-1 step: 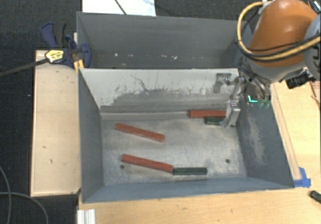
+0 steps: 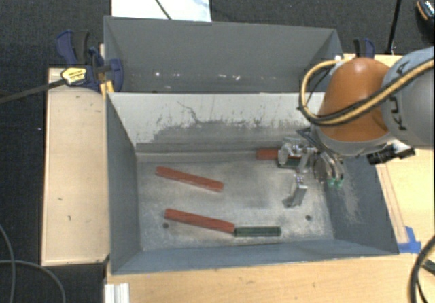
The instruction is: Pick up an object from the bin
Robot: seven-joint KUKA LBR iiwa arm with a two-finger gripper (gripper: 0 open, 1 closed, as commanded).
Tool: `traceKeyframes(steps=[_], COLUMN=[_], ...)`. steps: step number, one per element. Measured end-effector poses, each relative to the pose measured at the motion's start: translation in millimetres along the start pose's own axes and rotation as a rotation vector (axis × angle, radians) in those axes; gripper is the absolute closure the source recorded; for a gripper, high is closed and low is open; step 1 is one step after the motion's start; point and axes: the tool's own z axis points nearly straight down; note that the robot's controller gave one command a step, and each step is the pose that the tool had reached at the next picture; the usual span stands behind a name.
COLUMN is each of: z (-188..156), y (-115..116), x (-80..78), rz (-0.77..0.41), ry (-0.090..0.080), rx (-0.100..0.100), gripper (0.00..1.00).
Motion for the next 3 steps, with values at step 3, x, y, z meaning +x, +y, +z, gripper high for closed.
traceKeyframes(steps=[3], z=[64], y=[168], x=[-0.4], rz=[-0.096], ry=[-0.016], rx=[-0.004], gripper=[0.00])
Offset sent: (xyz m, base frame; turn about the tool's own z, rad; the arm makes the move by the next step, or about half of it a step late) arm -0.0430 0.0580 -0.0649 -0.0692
